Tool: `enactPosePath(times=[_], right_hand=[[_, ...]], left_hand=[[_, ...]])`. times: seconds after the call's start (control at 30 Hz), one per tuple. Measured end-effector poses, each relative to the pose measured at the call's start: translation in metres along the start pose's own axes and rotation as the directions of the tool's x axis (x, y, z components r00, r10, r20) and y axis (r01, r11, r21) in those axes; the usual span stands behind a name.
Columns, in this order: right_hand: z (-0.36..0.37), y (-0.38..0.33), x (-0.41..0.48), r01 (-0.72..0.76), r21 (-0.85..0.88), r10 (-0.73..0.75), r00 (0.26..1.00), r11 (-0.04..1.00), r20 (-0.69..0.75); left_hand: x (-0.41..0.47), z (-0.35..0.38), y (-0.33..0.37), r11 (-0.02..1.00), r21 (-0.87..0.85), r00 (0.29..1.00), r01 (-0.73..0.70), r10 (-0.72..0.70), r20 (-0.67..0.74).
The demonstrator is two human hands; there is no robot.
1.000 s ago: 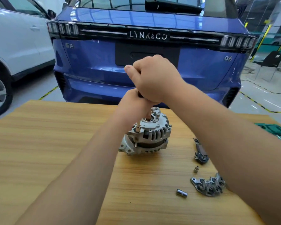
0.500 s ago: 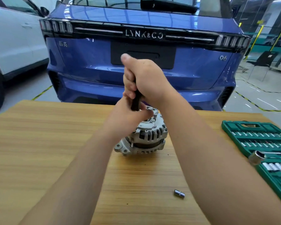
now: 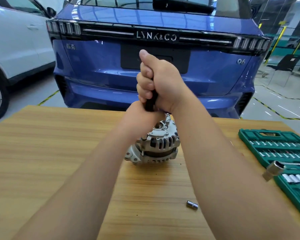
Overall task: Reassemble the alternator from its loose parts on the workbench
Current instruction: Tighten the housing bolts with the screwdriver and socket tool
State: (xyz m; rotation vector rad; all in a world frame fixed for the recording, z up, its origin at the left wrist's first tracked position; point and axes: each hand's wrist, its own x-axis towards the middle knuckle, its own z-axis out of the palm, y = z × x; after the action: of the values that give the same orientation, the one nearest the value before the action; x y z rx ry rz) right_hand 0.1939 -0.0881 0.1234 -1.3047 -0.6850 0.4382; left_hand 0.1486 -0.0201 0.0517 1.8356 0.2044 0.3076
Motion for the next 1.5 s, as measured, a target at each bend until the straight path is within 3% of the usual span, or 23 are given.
enactPosePath(times=[0.07, 0.13, 0.17, 0.23, 0.3, 0.37, 0.47, 0.57, 0.67, 0.73, 0.87, 0.93, 1.0, 1.07, 1.13, 1.23, 1.3, 1.37, 1.4, 1.43, 1.5], right_hand=[[0.012, 0.011, -0.005, 0.107, -0.116, -0.134, 0.958, 0.987, -0.252], [0.017, 0.017, -0.009, 0.182, -0.233, -0.251, 0.915, 0.955, -0.316], [0.013, 0.016, -0.008, 0.189, -0.299, -0.276, 0.919, 0.935, -0.282], [-0.001, 0.005, -0.002, 0.179, -0.412, -0.249, 0.960, 0.894, -0.124], [-0.010, -0.003, 0.007, 0.130, -0.313, -0.114, 0.991, 0.941, 0.067], [-0.005, -0.002, 0.012, 0.019, -0.147, 0.014, 0.975, 0.989, 0.221], [-0.001, 0.008, 0.019, -0.033, -0.124, 0.071, 0.946, 0.992, 0.317], [-0.011, 0.007, 0.022, -0.072, -0.040, 0.080, 0.960, 0.997, 0.270], [-0.011, 0.002, 0.029, -0.143, 0.007, 0.140, 0.975, 0.990, 0.172], [-0.009, 0.002, 0.029, -0.146, 0.006, 0.143, 0.976, 0.989, 0.165], [-0.012, 0.007, 0.020, -0.145, 0.067, 0.120, 0.951, 0.987, 0.286], [-0.014, 0.008, 0.014, -0.162, 0.093, 0.121, 0.932, 0.982, 0.341], [-0.014, 0.005, 0.008, -0.161, 0.094, 0.120, 0.933, 0.983, 0.339], [-0.011, 0.003, 0.002, -0.128, 0.087, 0.105, 0.966, 0.988, 0.235], [-0.002, 0.005, -0.004, -0.021, 0.038, 0.022, 0.999, 0.999, -0.031], [0.016, 0.015, -0.014, 0.147, -0.146, -0.195, 0.893, 0.978, -0.407], [0.023, 0.018, -0.020, 0.159, -0.226, -0.252, 0.838, 0.961, -0.484], [0.014, 0.015, -0.023, 0.144, -0.206, -0.220, 0.883, 0.968, -0.415], [0.005, 0.012, -0.023, 0.131, -0.152, -0.170, 0.944, 0.980, -0.281], [-0.005, 0.009, -0.024, 0.111, -0.098, -0.119, 0.990, 0.989, -0.077], [-0.020, 0.003, -0.022, 0.058, -0.062, -0.034, 0.946, 0.996, 0.322]], left_hand=[[-0.016, 0.028, -0.008, 0.988, 0.080, 0.933, -0.129, 0.148, -0.328], [-0.017, 0.036, -0.011, 0.971, 0.036, 0.863, -0.236, 0.226, -0.453], [-0.011, 0.029, -0.008, 0.976, 0.019, 0.875, -0.217, 0.203, -0.439], [0.006, 0.009, -0.001, 0.993, -0.002, 0.963, -0.116, 0.112, -0.246], [0.015, -0.008, 0.006, 0.997, -0.041, 0.998, -0.060, 0.060, -0.012], [0.020, -0.018, 0.001, 0.992, -0.112, 0.992, -0.062, 0.074, 0.104], [0.022, -0.040, -0.023, 0.991, 0.100, 0.984, -0.092, 0.075, 0.162], [0.022, -0.049, -0.064, 0.979, 0.195, 0.998, 0.052, -0.057, 0.022], [0.017, -0.024, -0.079, 0.974, 0.022, 0.974, 0.227, -0.227, 0.024], [0.010, -0.011, -0.081, 0.978, -0.028, 0.973, 0.209, -0.211, -0.095], [-0.018, -0.003, -0.097, 0.992, -0.033, 0.917, 0.124, -0.128, -0.378], [-0.025, -0.005, -0.101, 0.996, 0.013, 0.907, 0.087, -0.074, -0.415], [-0.021, -0.009, -0.101, 0.997, -0.028, 0.932, 0.076, -0.081, -0.352], [-0.018, -0.008, -0.095, 0.973, -0.209, 0.963, 0.094, -0.142, -0.229], [-0.018, -0.003, -0.091, 0.933, -0.343, 0.961, 0.106, -0.185, -0.206], [-0.023, 0.004, -0.090, 0.925, -0.373, 0.941, 0.070, -0.186, -0.283], [-0.029, 0.006, -0.092, 0.935, -0.348, 0.926, 0.060, -0.183, -0.331], [-0.036, 0.007, -0.094, 0.944, -0.320, 0.933, 0.077, -0.182, -0.312], [-0.038, 0.006, -0.094, 0.953, -0.287, 0.942, 0.095, -0.179, -0.284], [-0.038, 0.003, -0.094, 0.964, -0.244, 0.953, 0.109, -0.171, -0.249], [-0.036, -0.005, -0.095, 0.978, -0.181, 0.978, 0.103, -0.133, -0.162]])
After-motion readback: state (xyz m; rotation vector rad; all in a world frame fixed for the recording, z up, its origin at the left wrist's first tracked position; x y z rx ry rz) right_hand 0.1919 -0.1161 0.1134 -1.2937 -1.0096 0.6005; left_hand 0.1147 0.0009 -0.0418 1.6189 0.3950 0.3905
